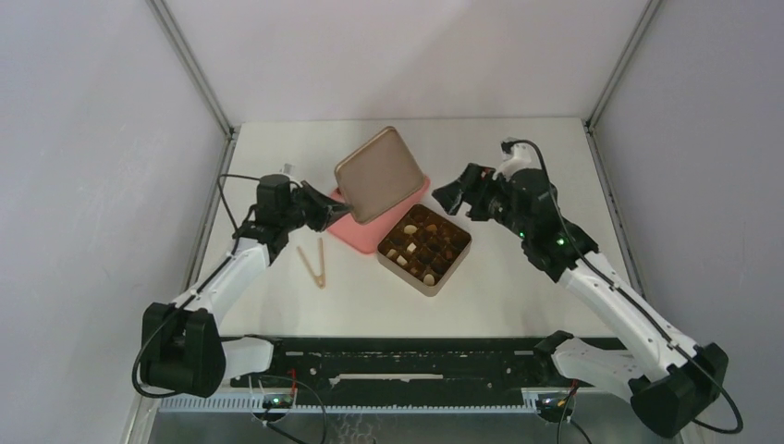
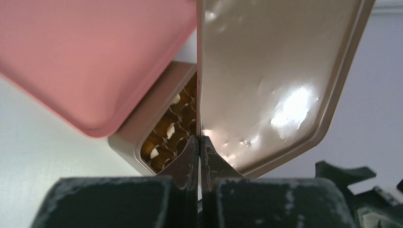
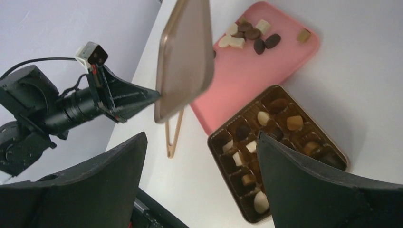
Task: Pack the chocolate
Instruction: Pick up the box lid from the center of the board.
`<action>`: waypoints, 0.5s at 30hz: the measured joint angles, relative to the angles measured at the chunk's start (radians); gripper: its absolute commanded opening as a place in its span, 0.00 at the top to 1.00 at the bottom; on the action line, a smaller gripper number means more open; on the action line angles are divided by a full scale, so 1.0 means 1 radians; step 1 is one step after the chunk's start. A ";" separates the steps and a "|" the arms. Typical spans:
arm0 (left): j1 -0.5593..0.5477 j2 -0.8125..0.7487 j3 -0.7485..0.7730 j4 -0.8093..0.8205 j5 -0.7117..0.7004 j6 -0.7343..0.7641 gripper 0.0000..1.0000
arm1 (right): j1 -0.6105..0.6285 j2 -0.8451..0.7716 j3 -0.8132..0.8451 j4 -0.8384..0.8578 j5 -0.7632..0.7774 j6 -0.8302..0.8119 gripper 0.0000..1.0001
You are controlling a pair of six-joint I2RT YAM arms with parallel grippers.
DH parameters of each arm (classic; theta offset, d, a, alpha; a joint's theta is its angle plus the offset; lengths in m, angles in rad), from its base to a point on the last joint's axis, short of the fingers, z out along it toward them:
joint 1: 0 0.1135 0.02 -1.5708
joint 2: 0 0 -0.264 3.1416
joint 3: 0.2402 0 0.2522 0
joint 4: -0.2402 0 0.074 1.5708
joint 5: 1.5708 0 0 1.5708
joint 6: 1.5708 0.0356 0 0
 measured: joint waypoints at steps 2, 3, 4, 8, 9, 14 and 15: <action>-0.036 -0.008 0.000 0.002 0.000 -0.002 1.00 | 0.020 0.048 0.039 0.007 0.014 0.000 0.07; -0.053 -0.012 0.000 0.004 -0.001 -0.004 1.00 | 0.027 0.070 0.056 0.011 0.019 0.000 0.07; -0.070 -0.015 0.000 0.005 -0.002 -0.006 1.00 | 0.032 0.093 0.076 0.014 0.024 0.000 0.07; -0.140 -0.032 0.000 0.012 -0.009 -0.010 1.00 | 0.038 0.172 0.135 0.021 0.045 0.001 0.09; -0.153 -0.036 0.000 0.015 -0.010 -0.010 1.00 | 0.038 0.182 0.137 0.026 0.053 0.001 0.12; -0.217 -0.053 0.000 0.038 -0.019 -0.016 1.00 | 0.037 0.212 0.149 0.021 0.063 0.008 0.24; -0.227 -0.056 0.000 0.042 -0.024 -0.017 1.00 | 0.036 0.220 0.156 0.020 0.062 0.010 0.29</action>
